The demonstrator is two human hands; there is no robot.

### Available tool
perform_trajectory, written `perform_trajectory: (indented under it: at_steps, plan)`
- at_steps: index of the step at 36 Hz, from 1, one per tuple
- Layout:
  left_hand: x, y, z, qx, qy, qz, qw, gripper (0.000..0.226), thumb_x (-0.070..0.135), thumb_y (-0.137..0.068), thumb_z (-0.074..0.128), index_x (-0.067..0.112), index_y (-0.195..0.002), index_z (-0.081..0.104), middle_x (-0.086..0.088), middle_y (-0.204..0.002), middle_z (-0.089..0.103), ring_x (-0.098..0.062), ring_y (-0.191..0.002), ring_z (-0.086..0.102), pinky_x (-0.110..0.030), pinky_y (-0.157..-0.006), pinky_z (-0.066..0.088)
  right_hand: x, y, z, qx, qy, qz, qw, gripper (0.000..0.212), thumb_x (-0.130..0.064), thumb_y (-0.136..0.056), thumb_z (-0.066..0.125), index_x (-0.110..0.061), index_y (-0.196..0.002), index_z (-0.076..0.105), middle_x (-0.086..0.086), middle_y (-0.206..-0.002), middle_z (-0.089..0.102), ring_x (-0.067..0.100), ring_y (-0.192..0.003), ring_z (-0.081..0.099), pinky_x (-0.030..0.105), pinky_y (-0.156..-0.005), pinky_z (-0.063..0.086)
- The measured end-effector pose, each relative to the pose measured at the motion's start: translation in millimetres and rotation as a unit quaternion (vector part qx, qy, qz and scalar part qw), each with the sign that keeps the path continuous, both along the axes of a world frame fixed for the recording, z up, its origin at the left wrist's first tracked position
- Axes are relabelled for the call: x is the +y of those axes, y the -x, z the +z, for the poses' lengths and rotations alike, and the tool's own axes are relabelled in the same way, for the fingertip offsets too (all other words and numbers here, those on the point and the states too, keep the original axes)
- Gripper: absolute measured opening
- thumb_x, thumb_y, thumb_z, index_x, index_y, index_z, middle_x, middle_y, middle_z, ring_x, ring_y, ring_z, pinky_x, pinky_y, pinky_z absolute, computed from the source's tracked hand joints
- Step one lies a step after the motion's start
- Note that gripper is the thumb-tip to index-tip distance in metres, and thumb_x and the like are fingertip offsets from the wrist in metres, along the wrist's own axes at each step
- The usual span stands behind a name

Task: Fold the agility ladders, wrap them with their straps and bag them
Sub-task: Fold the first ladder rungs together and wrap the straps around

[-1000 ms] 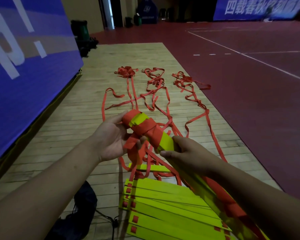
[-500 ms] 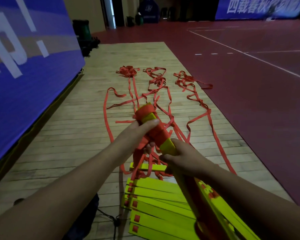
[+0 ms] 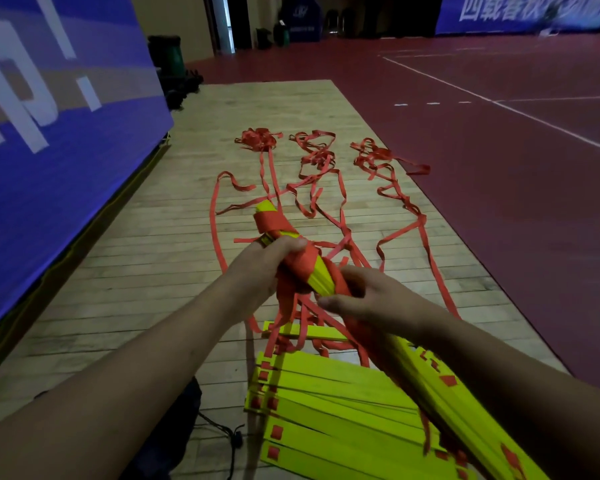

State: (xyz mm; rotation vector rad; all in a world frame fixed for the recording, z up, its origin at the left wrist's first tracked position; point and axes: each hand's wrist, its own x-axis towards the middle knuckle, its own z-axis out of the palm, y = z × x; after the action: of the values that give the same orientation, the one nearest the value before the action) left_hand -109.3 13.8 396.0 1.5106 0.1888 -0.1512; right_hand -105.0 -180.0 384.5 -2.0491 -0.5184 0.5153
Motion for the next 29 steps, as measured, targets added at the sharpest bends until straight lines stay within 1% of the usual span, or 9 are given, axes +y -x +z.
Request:
perform_trajectory:
  at_steps: [2,5,8,11,16,21,23,26,29]
  plan:
    - [0,1,2,0.002,0.032,-0.007,0.999,0.015,0.021,-0.094,0.06,0.014,-0.107,0.056,-0.013,-0.115,0.063,-0.033,-0.115,0.06,-0.051,-0.107,0.045,-7,-1,3,0.041,-0.032,-0.003,0.999,0.035,-0.044,-0.086,0.067,-0.014,-0.103,0.07,0.0,-0.086,0.072,0.011,-0.075,0.069,0.022,-0.069,0.05]
    - [-2,3,6,-0.012,0.06,-0.044,0.997,0.025,0.016,-0.086,0.061,0.01,-0.111,0.057,-0.016,-0.119,0.065,-0.032,-0.112,0.063,-0.045,-0.101,0.051,-12,-3,-1,0.134,-0.103,0.015,0.985,0.023,-0.02,-0.099,0.06,-0.013,-0.077,0.062,-0.011,-0.055,0.063,-0.002,-0.049,0.058,0.011,-0.052,0.042]
    - [1,3,5,-0.029,0.07,-0.076,0.994,0.036,0.018,-0.078,0.069,0.006,-0.112,0.062,-0.016,-0.11,0.071,-0.032,-0.103,0.069,-0.043,-0.091,0.056,-12,2,-2,0.177,-0.151,0.032,0.972,0.011,-0.018,-0.095,0.062,-0.009,-0.093,0.068,-0.002,-0.076,0.075,0.009,-0.067,0.071,0.019,-0.064,0.054]
    - [6,-1,6,-0.022,0.03,-0.092,0.995,0.051,0.035,-0.078,0.073,0.007,-0.119,0.064,-0.027,-0.121,0.066,-0.042,-0.11,0.065,-0.052,-0.097,0.052,-11,1,-4,0.212,-0.183,0.024,0.96,0.036,-0.028,-0.088,0.069,-0.004,-0.116,0.067,0.022,-0.109,0.074,0.04,-0.097,0.072,0.048,-0.091,0.058]
    - [10,-4,3,-0.008,-0.08,-0.166,0.983,0.053,0.046,-0.086,0.064,0.005,-0.118,0.059,-0.018,-0.094,0.074,-0.032,-0.073,0.071,-0.032,-0.06,0.057,-12,7,-10,0.271,-0.196,0.041,0.941,0.046,-0.026,-0.095,0.064,0.004,-0.127,0.052,0.038,-0.107,0.065,0.038,-0.076,0.069,0.049,-0.076,0.06]
    - [6,-1,0,-0.015,-0.138,-0.135,0.981,0.039,0.043,-0.098,0.053,0.006,-0.096,0.063,-0.009,-0.064,0.066,-0.022,-0.054,0.064,-0.029,-0.052,0.051,-6,8,-11,0.166,-0.13,-0.036,0.977,0.021,-0.022,-0.099,0.061,-0.01,-0.116,0.06,0.006,-0.083,0.074,0.025,-0.074,0.07,0.036,-0.066,0.058]
    - [2,-2,-3,-0.013,-0.156,-0.11,0.981,0.037,0.042,-0.1,0.052,0.007,-0.099,0.061,-0.008,-0.064,0.065,-0.023,-0.055,0.064,-0.028,-0.051,0.051,-1,7,-13,0.131,-0.105,-0.062,0.984,0.019,-0.022,-0.101,0.059,-0.007,-0.112,0.058,0.011,-0.082,0.066,0.029,-0.075,0.066,0.044,-0.068,0.057]
    - [-1,-4,-5,0.015,-0.089,-0.114,0.989,0.03,0.033,-0.102,0.051,0.004,-0.109,0.057,-0.009,-0.065,0.061,-0.022,-0.055,0.061,-0.031,-0.055,0.051,7,6,-16,0.044,-0.021,-0.063,0.997,0.019,-0.024,-0.103,0.056,-0.008,-0.112,0.053,0.012,-0.082,0.061,0.029,-0.073,0.064,0.052,-0.072,0.058]
    - [-4,-2,-3,0.042,-0.01,-0.109,0.993,0.046,0.044,-0.094,0.057,0.005,-0.118,0.052,-0.013,-0.074,0.06,-0.021,-0.059,0.061,-0.028,-0.054,0.052,16,10,-19,-0.086,0.127,-0.061,0.986,0.025,-0.026,-0.105,0.049,-0.013,-0.126,0.049,0.001,-0.088,0.06,0.014,-0.072,0.06,0.036,-0.066,0.055]
